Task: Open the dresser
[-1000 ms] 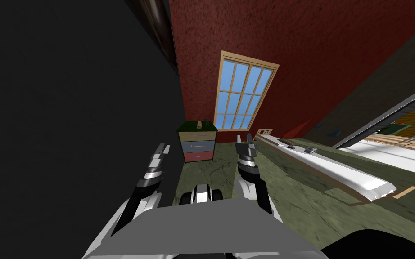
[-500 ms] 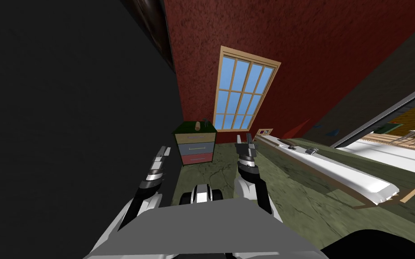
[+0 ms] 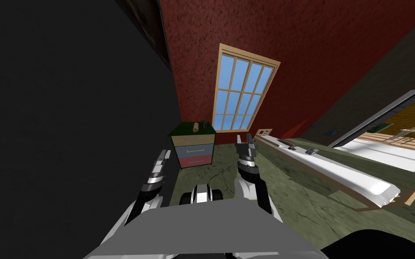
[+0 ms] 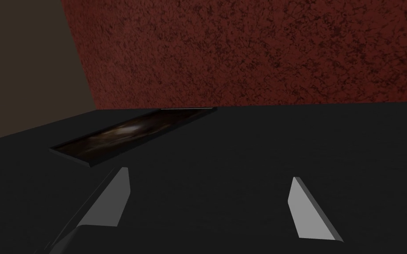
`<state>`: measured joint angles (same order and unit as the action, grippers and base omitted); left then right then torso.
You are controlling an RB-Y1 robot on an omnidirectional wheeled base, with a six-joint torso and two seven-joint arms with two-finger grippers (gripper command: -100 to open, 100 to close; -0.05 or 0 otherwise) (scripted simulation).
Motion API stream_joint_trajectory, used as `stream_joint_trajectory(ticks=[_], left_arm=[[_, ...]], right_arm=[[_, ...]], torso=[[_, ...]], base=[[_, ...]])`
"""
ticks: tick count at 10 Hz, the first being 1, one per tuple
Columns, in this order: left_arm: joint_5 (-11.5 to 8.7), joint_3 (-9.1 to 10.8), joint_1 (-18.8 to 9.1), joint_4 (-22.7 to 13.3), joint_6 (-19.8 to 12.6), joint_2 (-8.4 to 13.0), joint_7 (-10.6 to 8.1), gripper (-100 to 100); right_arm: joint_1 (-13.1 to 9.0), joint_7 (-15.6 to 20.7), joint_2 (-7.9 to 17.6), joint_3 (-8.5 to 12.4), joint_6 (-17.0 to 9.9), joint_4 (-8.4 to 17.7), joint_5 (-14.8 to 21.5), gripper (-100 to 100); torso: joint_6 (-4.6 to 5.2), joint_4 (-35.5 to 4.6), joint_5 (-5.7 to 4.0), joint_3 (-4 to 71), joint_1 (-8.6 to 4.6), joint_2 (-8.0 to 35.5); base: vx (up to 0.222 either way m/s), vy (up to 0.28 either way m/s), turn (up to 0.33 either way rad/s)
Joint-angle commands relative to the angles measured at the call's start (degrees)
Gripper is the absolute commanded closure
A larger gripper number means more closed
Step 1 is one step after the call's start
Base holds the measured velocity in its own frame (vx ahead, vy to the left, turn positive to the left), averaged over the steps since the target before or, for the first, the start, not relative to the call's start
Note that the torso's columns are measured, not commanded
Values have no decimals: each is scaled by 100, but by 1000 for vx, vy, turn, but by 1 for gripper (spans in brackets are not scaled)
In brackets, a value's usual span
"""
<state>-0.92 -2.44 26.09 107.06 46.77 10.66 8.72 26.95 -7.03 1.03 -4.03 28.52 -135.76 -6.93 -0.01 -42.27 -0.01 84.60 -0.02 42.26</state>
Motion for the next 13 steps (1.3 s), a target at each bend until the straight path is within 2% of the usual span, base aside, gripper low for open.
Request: stream_joint_trajectory(ticks=[1,2,3,4,5,6,7,8,9,10,11,12,13], left_arm=[[-41,-4,-52,-339,251,12,39,-100],[-75,-10,-96,-537,469,17,74,-100],[-75,-10,-96,-616,469,17,74,-100],[-110,-16,-140,-821,690,19,110,-100],[-110,-16,-140,-898,690,19,110,-100],[-144,-23,-186,-1118,912,19,146,-100],[-144,-23,-186,-1185,912,19,146,-100],[-179,-30,-232,-1412,1135,14,181,-100],[-179,-30,-232,-1475,1135,14,181,-100],[-214,-36,-279,-1702,1357,7,217,-100],[-214,-36,-279,-1766,1357,7,217,-100],[-248,-43,-325,-1984,1577,-4,253,-100],[-248,-43,-325,-2057,1577,-4,253,-100]], right_arm=[[0,0,0,0,0,0,0,0],[0,0,0,0,0,0,0,0],[0,0,0,0,0,0,0,0],[0,0,0,0,0,0,0,0],[0,0,0,0,0,0,0,0],[0,0,0,0,0,0,0,0],[0,0,0,0,0,0,0,0],[0,0,0,0,0,0,0,0],[0,0,0,0,0,0,0,0],[0,0,0,0,0,0,0,0],[0,0,0,0,0,0,0,0],[0,0,0,0,0,0,0,0],[0,0,0,0,0,0,0,0]], torso=[[1,-2,1,-4,5,3],[0,-4,2,-8,9,12],[1,-3,1,-6,1,6],[0,-3,0,-6,0,8],[1,-1,0,-1,-2,-2],[0,-1,1,-3,3,4],[1,-2,1,-4,2,3],[0,-2,1,-3,4,4],[1,0,2,0,5,-3],[0,-2,1,-3,4,5],[1,-2,1,-3,2,1],[0,-2,0,-4,1,6],[1,-1,0,-2,-2,-1]], base=[[95,-6,-16],[105,-22,-30],[90,-24,-18],[112,-31,-36],[92,-21,-20],[95,-26,-39],[95,-22,-15],[116,-17,-35],[95,-15,-19],[108,-17,-37],[98,-19,-19],[116,-30,-31],[103,-23,-17]])
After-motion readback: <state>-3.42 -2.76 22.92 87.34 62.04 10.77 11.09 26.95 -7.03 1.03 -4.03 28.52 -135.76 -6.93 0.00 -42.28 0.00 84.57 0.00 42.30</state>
